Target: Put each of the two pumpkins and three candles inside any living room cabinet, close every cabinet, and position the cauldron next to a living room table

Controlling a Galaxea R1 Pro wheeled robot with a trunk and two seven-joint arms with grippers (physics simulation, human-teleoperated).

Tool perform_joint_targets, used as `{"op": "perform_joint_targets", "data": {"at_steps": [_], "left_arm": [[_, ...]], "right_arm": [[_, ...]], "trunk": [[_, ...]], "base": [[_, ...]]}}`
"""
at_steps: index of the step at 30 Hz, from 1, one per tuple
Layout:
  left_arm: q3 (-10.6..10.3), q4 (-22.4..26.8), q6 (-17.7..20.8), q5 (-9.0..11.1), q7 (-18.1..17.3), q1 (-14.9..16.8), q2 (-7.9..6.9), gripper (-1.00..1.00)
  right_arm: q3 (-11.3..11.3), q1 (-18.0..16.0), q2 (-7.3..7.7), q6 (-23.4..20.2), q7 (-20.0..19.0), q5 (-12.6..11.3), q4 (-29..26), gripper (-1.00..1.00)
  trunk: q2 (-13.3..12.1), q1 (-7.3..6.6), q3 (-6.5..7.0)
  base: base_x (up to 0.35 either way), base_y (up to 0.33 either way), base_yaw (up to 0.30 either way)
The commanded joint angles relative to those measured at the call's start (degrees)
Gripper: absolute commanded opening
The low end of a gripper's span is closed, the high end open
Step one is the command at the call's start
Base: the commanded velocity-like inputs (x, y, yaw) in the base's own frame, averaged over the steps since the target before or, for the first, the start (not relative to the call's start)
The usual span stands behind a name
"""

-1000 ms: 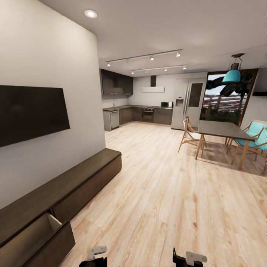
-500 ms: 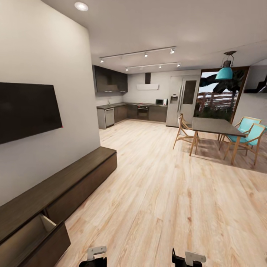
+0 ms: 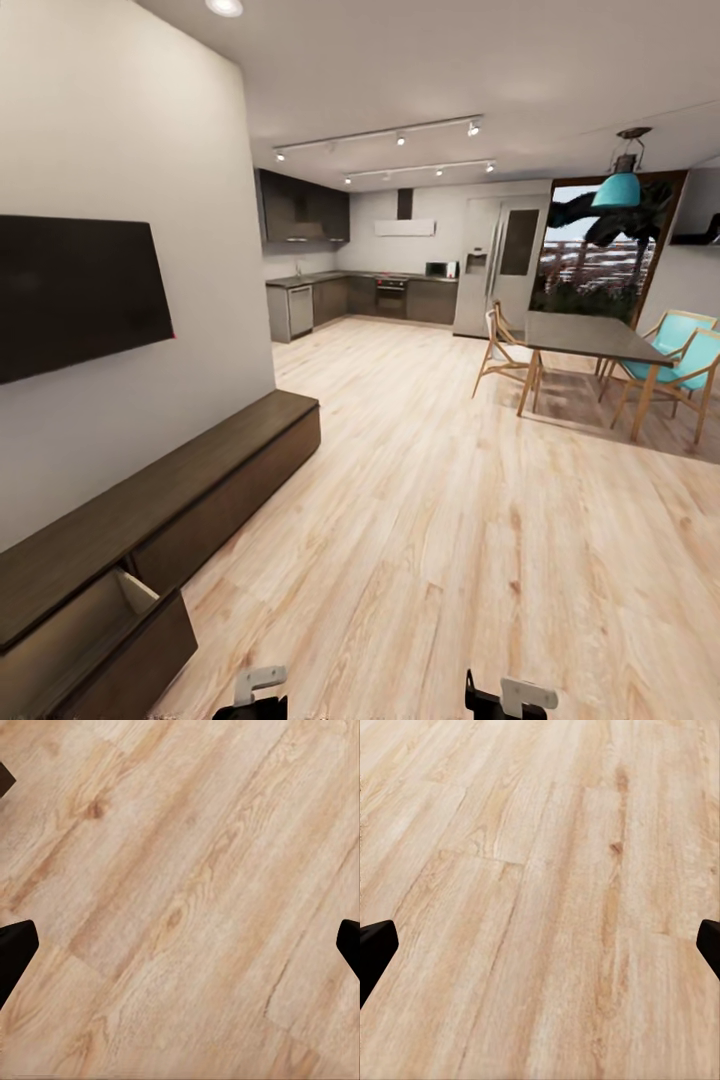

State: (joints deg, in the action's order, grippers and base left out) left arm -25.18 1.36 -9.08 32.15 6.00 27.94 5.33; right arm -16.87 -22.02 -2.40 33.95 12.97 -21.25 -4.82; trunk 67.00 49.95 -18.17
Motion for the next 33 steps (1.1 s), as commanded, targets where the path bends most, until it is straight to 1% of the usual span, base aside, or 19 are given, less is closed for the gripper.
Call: {"op": "perform_joint_targets", "data": {"at_steps": [1, 12, 23, 25, 26, 27, 28, 29, 30, 31, 32, 33], "left_arm": [[-0.5, 0.0, -0.2, 0.4, 0.2, 0.0, -0.02, 1.0], [-0.5, 0.0, -0.2, 0.3, 0.1, -0.2, -0.02, 1.0], [-0.5, 0.0, -0.2, 0.3, 0.1, -0.2, 0.0, 1.0], [-0.5, 0.0, -0.2, 0.3, 0.1, -0.8, -0.06, 1.0], [-0.5, 0.0, -0.5, 0.3, 0.2, -2.5, -0.13, 1.0], [-0.5, 0.0, -3.0, 0.2, 0.3, -4.7, -0.24, 1.0], [-0.5, 0.0, -4.9, 0.2, 0.4, -5.7, -0.44, 1.0], [-0.6, 0.0, -7.5, 0.1, 0.4, -7.4, -1.0, 1.0], [-0.6, 0.0, -11.4, 0.1, 0.4, -10.5, -2.27, 1.0], [-0.6, 0.0, -12.8, 0.1, 0.4, -10.8, -2.49, 1.0], [-0.6, 0.0, -13.6, 0.1, 0.4, -11.0, -2.56, 1.0], [-0.6, 0.0, -17.5, 0.1, 0.4, -11.9, -2.68, 1.0]], "right_arm": [[-0.5, 0.0, -0.01, 0.1, 0.4, -0.3, 0.0, 1.0], [-0.6, 0.0, -0.03, 0.2, 0.4, -0.3, 0.1, 1.0], [-0.6, 0.0, 0.15, 0.2, 0.4, -0.3, 0.1, 1.0], [-0.6, 0.0, 0.17, 0.2, 0.3, -0.3, 0.2, 1.0], [-0.6, 0.0, 0.19, 0.3, 0.3, -0.3, 0.3, 1.0], [-0.6, 0.0, 0.2, 1.3, 0.3, -0.2, 1.0, 1.0], [-0.7, 0.0, 0.2, 2.9, 0.3, -0.1, 2.0, 1.0], [-0.7, 0.1, 0.2, 6.6, 0.3, 0.1, 3.9, 1.0], [-0.8, 3.3, 0.25, 14.7, 0.1, 0.5, 5.6, 1.0], [-0.8, 4.8, 0.26, 16.4, -0.1, 0.8, 5.8, 1.0], [-0.9, 5.4, 0.27, 17.3, -0.1, 1.0, 5.8, 1.0], [-0.9, 7.4, 0.28, 22.0, -0.5, 1.8, 6.0, 1.0]], "trunk": [[0.0, 0.0, -0.16], [0.0, 0.0, -1.14], [0.0, 0.0, -2.13], [0.0, 0.0, -2.31], [0.0, 0.0, -2.4], [0.0, 0.0, -2.49], [0.0, 0.0, -2.58], [0.0, 0.0, -2.67], [0.0, 0.0, -2.76], [0.0, 0.0, -2.85], [0.0, 0.0, -2.94], [0.0, 0.0, -3.01]], "base": [[0.0, 0.0, 0.031], [0.02, 0.0, 0.008], [0.289, 0.0, 0.0], [0.32, 0.0, 0.0], [0.321, 0.0, 0.0], [0.321, 0.0, 0.0], [0.322, 0.0, 0.0], [0.322, 0.0, 0.0], [0.322, -0.005, 0.0], [0.322, -0.032, 0.0], [0.322, -0.049, 0.0], [0.322, -0.094, 0.0]]}}
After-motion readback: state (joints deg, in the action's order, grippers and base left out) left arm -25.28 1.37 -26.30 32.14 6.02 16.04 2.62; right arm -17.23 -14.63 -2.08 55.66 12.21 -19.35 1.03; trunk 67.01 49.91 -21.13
